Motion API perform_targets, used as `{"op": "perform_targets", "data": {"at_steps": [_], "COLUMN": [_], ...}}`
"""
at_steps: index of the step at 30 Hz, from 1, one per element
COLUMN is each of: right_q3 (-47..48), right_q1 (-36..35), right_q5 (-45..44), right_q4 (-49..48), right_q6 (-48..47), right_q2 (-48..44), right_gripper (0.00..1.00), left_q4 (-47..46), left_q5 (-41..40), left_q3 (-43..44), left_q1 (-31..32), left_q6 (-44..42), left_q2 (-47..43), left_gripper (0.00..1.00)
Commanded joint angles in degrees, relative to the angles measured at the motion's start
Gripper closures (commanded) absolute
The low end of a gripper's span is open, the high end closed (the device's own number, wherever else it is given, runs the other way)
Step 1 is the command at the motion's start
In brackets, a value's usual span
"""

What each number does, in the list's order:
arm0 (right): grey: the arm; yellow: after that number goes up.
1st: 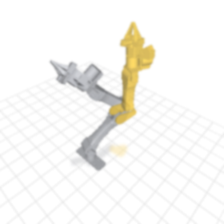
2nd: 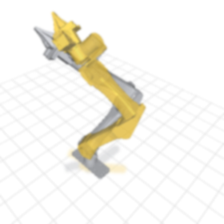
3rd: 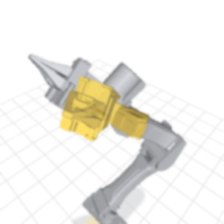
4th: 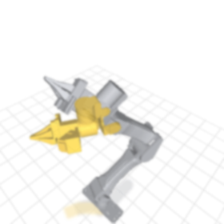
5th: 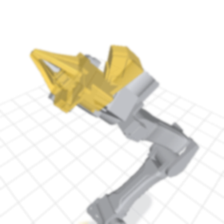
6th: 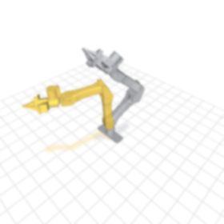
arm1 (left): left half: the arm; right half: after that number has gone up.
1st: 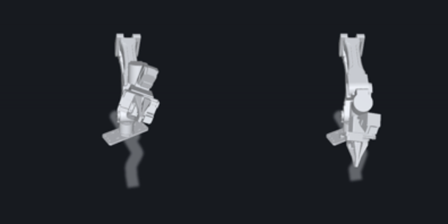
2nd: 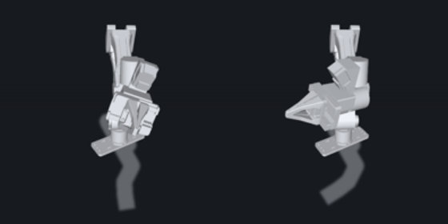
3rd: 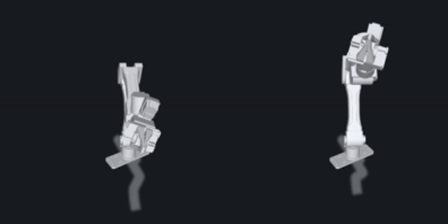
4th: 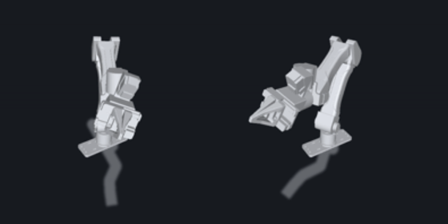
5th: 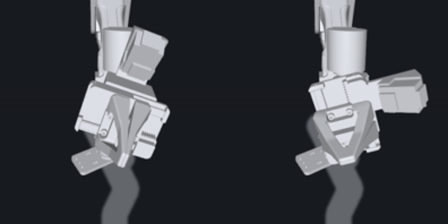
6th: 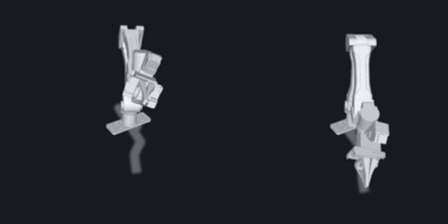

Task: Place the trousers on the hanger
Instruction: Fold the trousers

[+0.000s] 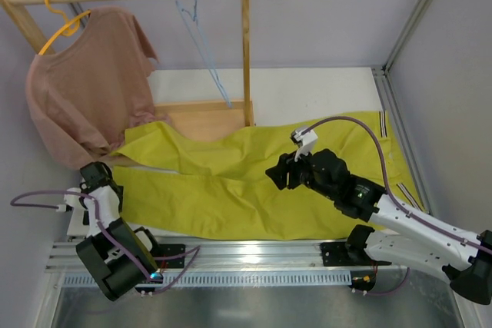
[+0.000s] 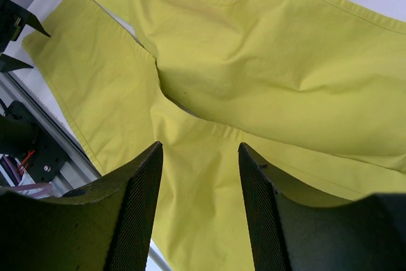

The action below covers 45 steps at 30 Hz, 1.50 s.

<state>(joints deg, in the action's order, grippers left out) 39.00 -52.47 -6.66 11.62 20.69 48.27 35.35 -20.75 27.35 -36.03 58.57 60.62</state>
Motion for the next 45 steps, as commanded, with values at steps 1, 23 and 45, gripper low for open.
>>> {"op": "perform_targets", "data": {"at_steps": [1, 23, 45], "right_q3": [-0.2, -0.4, 7.0], "right_q1": [0.3, 0.3, 37.3], "right_q5": [-2.0, -13.2, -22.2], "right_q4": [-0.4, 4.8, 29.9], "right_q6": [-0.4, 16.1, 34.6], "right_q2": [-2.5, -2.4, 0.5], "right_gripper": [0.46, 0.46, 0.4], "left_q4": [-4.8, 20.9, 13.1], "left_q5": [2.6, -5.1, 11.1], "left_q3": [-3.6, 12.1, 21.7], "left_q1": [-0.3, 0.5, 1.1], "left_q6": [3.2, 18.2, 5.2], "left_q2": [1.0, -5.5, -15.9], "left_gripper": [0.25, 1.0, 1.0]}}
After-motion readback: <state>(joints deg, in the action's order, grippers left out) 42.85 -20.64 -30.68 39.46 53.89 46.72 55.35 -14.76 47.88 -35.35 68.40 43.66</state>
